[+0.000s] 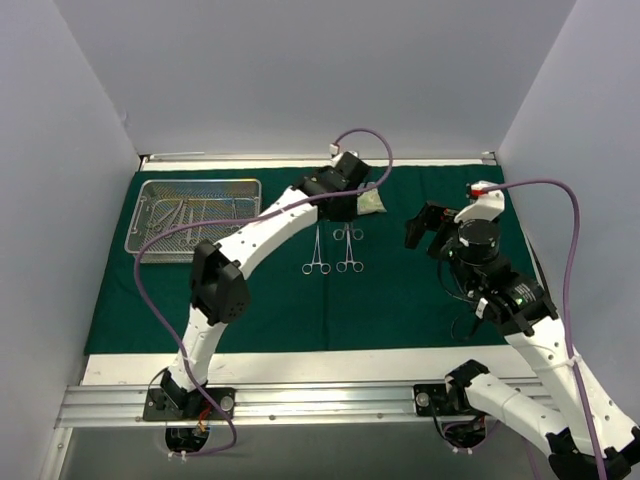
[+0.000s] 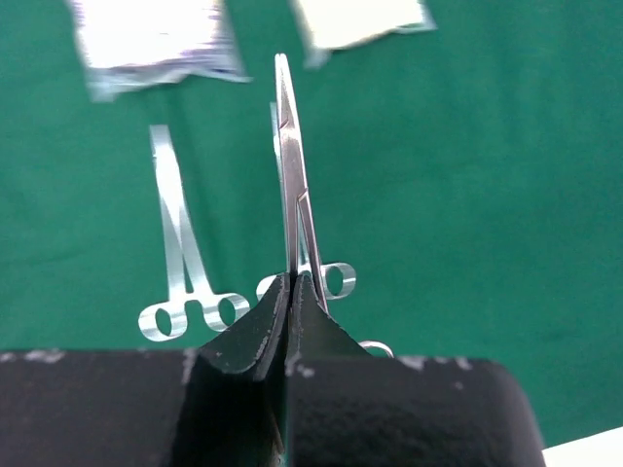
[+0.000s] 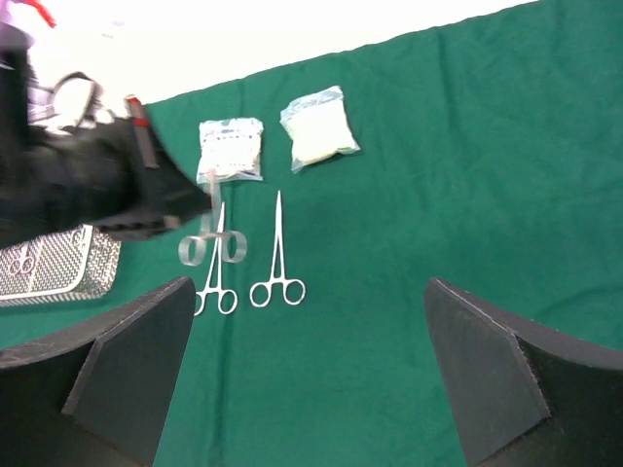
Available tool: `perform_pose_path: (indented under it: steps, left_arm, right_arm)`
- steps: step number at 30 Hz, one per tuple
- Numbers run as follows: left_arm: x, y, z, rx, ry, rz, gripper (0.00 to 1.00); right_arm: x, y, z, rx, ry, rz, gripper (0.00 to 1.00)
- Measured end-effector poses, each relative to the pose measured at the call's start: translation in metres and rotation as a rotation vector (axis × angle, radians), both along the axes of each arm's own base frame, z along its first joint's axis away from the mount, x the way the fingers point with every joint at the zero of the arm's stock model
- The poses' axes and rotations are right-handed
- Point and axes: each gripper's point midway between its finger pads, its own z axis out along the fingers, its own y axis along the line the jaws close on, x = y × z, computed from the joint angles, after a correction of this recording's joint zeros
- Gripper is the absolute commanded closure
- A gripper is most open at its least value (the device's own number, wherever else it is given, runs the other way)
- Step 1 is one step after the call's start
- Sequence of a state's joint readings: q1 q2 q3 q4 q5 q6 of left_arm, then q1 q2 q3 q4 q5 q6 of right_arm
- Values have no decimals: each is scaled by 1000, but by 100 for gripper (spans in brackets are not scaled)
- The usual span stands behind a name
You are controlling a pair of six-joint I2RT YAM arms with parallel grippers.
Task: Open and lay out the surgical kit
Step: Place the medical item in the surgical kit.
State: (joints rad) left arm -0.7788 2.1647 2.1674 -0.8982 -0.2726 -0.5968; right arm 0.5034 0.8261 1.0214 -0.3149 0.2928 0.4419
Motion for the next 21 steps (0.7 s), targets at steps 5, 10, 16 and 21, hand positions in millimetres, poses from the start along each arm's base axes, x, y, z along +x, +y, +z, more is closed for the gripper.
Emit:
perform_pose_path:
  steps: [5,10,16,21]
  left_arm:
    - [-13,-54,-21,-28,7,-28,98]
    - [-27,-85,-55,-11,33,-47,98]
    - [-31,-98,-89,28,37,-41,98]
    - [-25,-99,-106,43,28,-20,98]
  right_arm:
    - [-7,-8,2,-3,-2,-23,1]
    - [-13,-13,1,-5,4,-33,1]
    - [-17,-15,0,-4,9,-35,2]
    - [-20,-16,-4,-14,28,-33,2]
